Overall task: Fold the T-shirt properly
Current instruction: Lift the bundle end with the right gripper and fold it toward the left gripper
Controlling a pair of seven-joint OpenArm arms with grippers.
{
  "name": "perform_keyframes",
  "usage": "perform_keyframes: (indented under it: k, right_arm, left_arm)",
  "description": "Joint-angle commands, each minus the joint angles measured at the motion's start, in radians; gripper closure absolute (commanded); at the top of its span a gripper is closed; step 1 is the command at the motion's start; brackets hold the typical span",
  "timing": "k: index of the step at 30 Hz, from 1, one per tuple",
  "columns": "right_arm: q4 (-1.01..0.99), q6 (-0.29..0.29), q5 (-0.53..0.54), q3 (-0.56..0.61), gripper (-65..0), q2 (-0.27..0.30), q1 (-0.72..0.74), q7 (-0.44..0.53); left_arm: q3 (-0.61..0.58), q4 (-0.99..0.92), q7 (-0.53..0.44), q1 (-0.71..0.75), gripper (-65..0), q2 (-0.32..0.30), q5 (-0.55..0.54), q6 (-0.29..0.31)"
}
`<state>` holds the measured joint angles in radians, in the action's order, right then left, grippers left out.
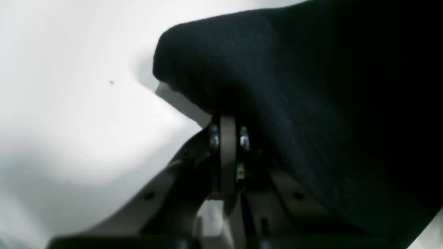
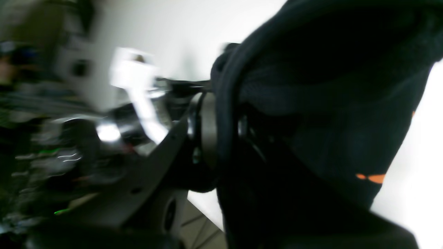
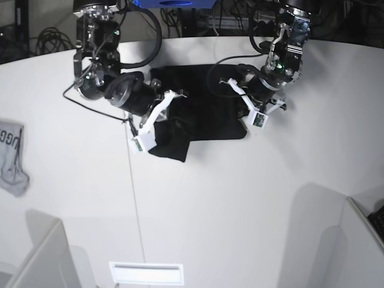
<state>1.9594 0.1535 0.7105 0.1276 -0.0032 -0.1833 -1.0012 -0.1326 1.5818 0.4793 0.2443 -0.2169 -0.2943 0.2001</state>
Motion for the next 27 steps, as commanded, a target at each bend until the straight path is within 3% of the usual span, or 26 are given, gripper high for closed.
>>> perform_keyframes:
  k: [1,10,27]
  right_arm:
    - [0.004,0.008,0.014,0.033,0.0,-0.007,0.008,0.031]
    - [-0.044,0.007,-0.022,0.192,0.0,-0.008,0.009,0.114]
    - [-0.231,0.007,-0.022,0.24,0.0,-0.017,0.107,0.127]
  left_arm:
    - [0.0,-0.004,0.046,0.007,0.0,-0.006,0.014,-0.008]
    - [0.0,-0.005,0.046,0.016,0.0,-0.009,0.014,-0.008]
    - [0.015,0.002,0.043,0.043,0.0,-0.009,0.013,-0.008]
